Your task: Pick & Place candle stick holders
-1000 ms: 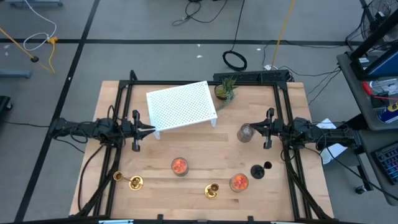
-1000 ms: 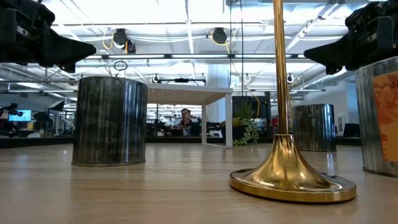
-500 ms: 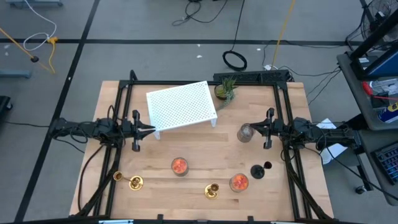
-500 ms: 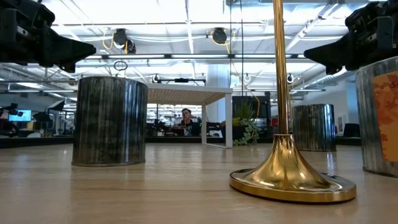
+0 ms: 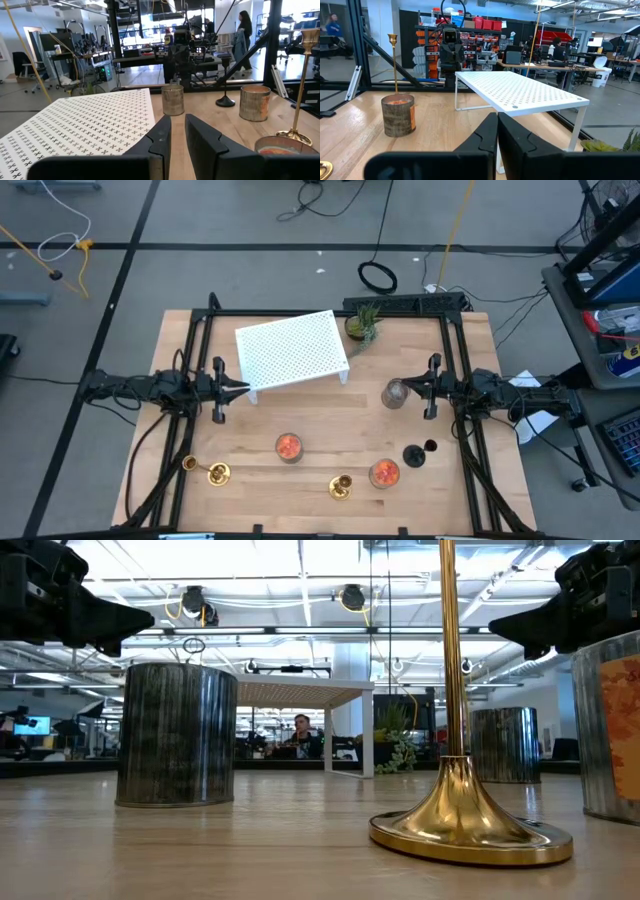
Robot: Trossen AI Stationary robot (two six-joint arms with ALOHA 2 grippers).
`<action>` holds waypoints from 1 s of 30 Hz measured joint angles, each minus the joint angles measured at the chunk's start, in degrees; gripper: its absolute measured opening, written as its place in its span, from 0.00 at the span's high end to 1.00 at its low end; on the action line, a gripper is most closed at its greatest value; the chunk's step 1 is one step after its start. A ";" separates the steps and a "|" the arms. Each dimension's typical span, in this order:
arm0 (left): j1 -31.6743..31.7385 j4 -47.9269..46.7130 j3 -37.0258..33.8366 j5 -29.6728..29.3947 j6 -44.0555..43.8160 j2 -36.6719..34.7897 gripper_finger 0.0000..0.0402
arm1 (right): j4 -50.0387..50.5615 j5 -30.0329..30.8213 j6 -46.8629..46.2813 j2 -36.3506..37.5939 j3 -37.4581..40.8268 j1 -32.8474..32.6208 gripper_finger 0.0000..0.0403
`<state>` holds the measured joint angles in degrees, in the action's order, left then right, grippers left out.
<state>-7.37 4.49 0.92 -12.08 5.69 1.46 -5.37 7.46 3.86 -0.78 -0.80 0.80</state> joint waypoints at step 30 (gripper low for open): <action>-0.01 7.54 0.57 2.72 -4.70 2.95 0.83 | -15.13 -0.19 -2.93 -0.49 0.00 0.02 0.94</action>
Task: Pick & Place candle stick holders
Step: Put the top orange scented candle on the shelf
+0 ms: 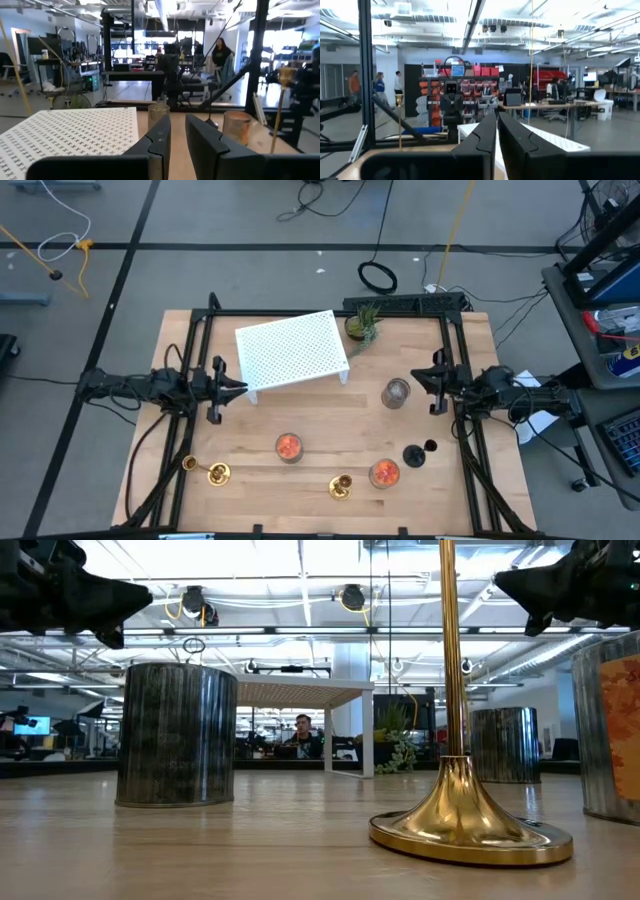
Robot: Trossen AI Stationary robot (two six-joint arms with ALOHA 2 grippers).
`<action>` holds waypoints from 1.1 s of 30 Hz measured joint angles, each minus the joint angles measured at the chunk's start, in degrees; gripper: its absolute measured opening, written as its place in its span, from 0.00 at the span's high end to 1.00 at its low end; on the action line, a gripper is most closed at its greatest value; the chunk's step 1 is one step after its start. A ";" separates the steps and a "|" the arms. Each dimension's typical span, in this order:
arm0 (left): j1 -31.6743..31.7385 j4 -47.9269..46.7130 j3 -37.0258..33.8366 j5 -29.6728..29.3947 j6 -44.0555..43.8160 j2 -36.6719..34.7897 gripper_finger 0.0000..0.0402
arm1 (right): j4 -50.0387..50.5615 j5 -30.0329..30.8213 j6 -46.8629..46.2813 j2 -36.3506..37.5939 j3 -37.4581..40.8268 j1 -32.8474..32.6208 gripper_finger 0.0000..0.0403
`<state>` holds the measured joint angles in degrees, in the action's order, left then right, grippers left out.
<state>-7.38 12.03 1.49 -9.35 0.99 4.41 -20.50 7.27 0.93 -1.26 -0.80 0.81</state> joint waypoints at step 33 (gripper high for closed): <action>-11.80 -16.81 39.45 1.87 3.59 51.68 0.62 | -16.58 -0.05 -0.27 -14.63 -0.01 -0.04 0.62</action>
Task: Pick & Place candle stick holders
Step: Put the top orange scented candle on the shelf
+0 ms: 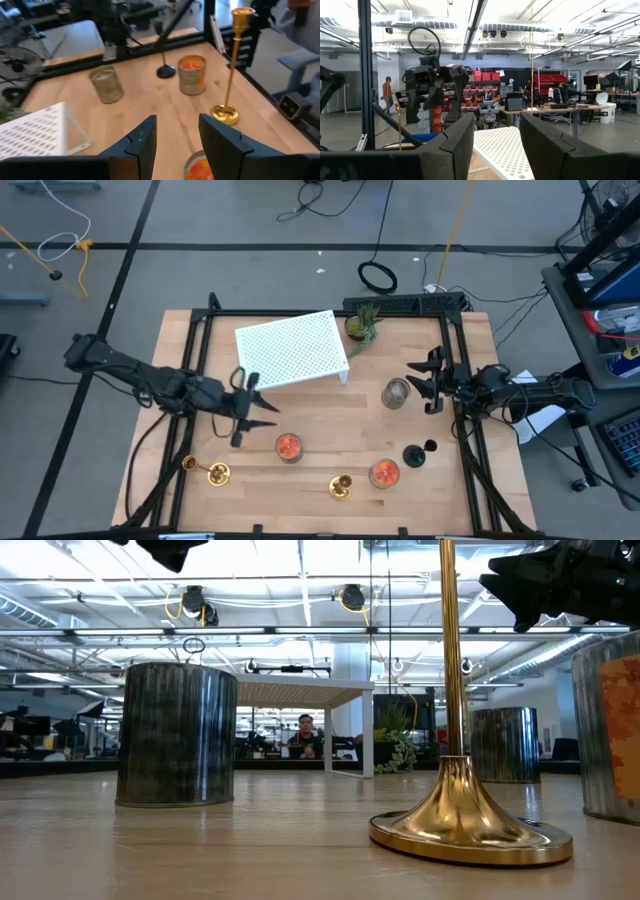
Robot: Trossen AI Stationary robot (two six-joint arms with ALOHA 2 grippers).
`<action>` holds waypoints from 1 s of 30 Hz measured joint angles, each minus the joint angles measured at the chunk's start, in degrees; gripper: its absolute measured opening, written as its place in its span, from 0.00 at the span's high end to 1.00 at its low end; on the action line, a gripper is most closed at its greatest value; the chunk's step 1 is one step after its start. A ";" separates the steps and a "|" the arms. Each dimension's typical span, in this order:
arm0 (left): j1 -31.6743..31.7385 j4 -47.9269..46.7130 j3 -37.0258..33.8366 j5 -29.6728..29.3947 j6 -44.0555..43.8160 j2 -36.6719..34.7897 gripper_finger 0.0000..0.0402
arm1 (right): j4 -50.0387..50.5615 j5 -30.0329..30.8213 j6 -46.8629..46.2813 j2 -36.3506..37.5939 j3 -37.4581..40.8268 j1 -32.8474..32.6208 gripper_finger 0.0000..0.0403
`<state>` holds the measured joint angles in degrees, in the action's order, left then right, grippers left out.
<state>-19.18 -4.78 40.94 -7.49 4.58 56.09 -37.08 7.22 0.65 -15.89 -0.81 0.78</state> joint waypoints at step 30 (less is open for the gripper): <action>-6.17 -1.03 1.81 5.09 -3.18 22.17 0.62 | 0.33 0.02 0.67 -0.01 -0.01 0.00 0.63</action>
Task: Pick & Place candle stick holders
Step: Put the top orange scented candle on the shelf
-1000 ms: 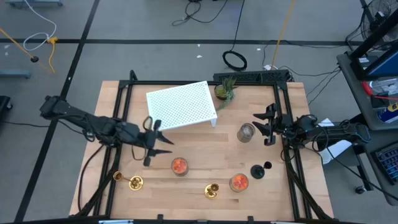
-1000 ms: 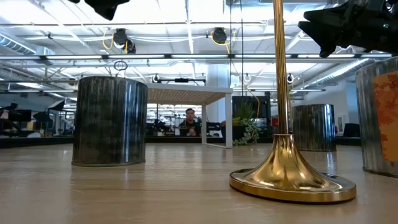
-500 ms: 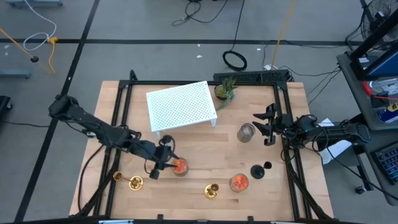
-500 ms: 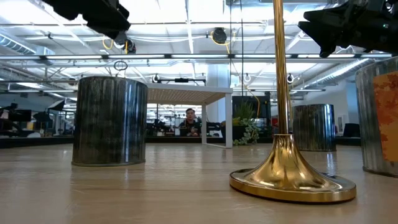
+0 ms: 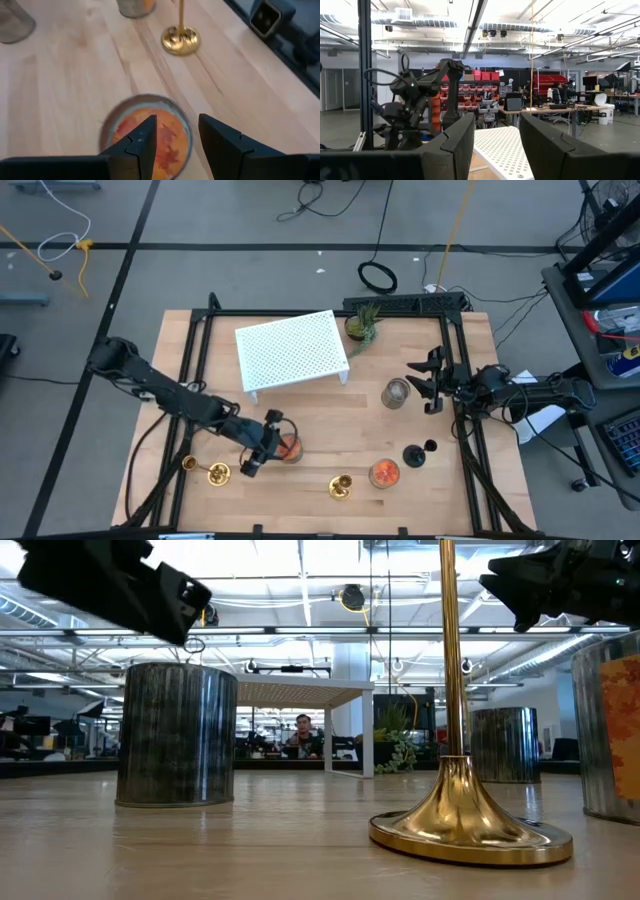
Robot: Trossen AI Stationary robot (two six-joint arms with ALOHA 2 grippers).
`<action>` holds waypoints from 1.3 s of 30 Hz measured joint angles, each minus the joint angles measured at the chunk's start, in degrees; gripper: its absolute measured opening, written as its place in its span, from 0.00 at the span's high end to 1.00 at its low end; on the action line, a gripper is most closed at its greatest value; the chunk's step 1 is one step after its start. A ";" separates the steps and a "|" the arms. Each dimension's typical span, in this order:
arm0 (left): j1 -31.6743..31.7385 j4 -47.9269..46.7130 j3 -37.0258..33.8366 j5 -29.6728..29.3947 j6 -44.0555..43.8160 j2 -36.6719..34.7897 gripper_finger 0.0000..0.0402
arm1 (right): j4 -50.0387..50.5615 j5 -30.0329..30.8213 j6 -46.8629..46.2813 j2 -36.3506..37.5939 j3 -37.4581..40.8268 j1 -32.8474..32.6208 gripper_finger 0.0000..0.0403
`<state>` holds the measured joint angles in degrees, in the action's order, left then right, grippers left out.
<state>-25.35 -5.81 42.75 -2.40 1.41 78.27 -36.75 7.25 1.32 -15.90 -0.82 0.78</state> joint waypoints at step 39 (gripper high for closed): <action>-2.15 -0.29 -0.01 -0.71 2.42 5.84 0.93 | 0.15 0.00 0.95 -1.11 0.01 0.00 0.63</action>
<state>-27.51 -6.10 42.74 -3.11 3.83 84.10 -36.60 7.25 2.28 -17.02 -0.81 0.78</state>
